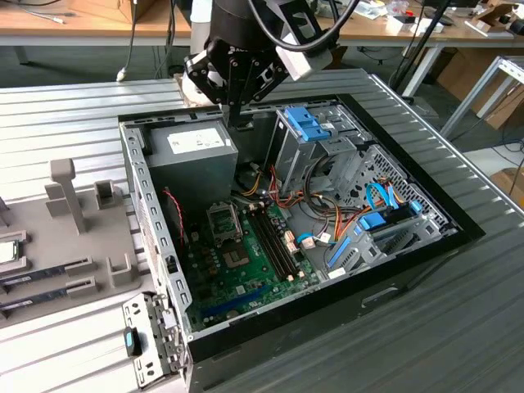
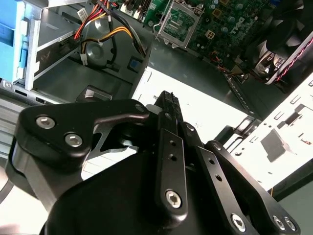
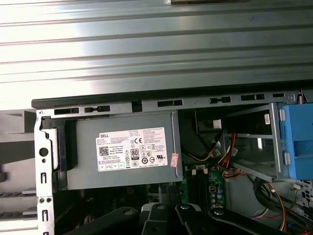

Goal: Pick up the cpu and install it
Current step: 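Reach for the cpu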

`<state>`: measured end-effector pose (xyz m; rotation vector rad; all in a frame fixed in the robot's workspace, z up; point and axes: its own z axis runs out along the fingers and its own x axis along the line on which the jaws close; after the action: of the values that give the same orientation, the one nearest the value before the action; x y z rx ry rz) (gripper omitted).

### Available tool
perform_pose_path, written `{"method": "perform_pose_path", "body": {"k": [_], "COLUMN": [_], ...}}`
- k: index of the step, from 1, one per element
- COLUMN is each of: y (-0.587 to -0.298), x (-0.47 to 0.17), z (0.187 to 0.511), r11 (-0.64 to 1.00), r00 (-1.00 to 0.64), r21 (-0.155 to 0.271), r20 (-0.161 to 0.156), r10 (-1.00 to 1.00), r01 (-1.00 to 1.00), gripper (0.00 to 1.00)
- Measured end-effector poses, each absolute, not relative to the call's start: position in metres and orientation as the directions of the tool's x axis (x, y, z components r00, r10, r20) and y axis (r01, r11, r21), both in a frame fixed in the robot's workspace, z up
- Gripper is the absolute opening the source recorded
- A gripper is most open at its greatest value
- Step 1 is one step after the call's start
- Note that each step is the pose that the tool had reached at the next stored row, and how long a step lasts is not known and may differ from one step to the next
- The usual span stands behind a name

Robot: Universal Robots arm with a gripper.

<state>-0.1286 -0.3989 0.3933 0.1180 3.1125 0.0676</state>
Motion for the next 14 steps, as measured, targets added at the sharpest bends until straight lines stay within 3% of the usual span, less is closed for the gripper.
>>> {"method": "perform_pose_path", "body": {"k": [14], "y": [-0.3989], "x": [-0.1330], "z": [0.3933], "r11": [0.996], "r00": [-0.997], "r21": [0.044], "r20": [-0.024], "r10": [0.076], "r01": [0.075], "gripper": [0.11]}}
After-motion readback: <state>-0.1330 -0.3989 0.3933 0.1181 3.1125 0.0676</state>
